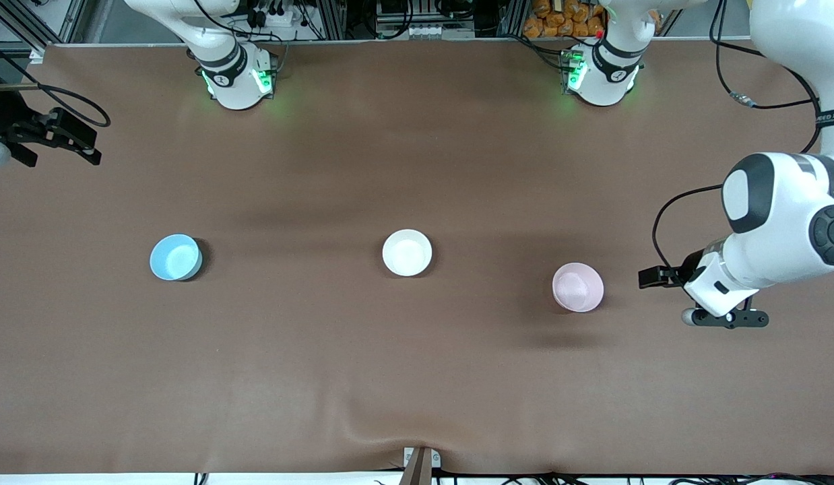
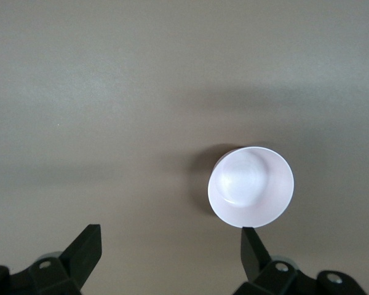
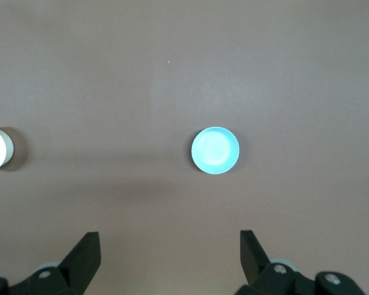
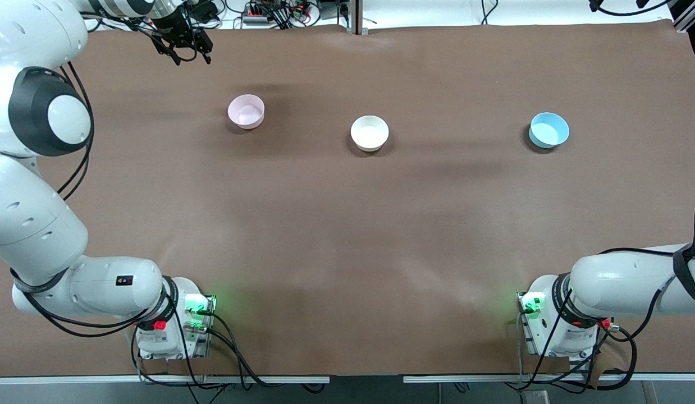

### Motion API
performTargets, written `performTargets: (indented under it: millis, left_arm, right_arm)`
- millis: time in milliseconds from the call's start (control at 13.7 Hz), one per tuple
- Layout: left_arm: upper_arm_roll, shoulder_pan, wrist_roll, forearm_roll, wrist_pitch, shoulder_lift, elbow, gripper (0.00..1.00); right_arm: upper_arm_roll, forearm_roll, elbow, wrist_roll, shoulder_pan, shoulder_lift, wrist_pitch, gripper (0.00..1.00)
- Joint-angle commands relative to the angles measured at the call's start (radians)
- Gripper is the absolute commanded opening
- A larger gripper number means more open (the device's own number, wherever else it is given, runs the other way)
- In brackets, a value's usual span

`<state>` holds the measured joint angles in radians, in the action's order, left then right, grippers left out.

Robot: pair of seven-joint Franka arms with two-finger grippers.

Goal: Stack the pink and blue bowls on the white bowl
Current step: 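Lower the open left gripper over the pink bowl rim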

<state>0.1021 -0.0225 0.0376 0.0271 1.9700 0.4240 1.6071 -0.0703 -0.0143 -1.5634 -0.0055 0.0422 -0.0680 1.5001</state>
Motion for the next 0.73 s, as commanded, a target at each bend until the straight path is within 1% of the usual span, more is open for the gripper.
performTargets:
  millis: [0,438,657]
  left_arm:
    - [-0.001,-0.004,-0.012,0.019,0.039,0.012,0.007,1.00]
    - [-0.002,-0.002,-0.016,0.016,0.141,0.074,0.005,1.00]
    - [-0.002,0.001,-0.016,0.007,0.168,0.093,0.004,1.00]
  right_arm:
    - [-0.008,-0.010,0.002,-0.008,0.010,-0.003,-0.003,1.00]
    - [-0.005,-0.012,0.002,-0.008,-0.002,-0.003,-0.003,1.00]
    - [0.003,-0.012,0.002,-0.008,-0.007,-0.004,-0.003,1.00]
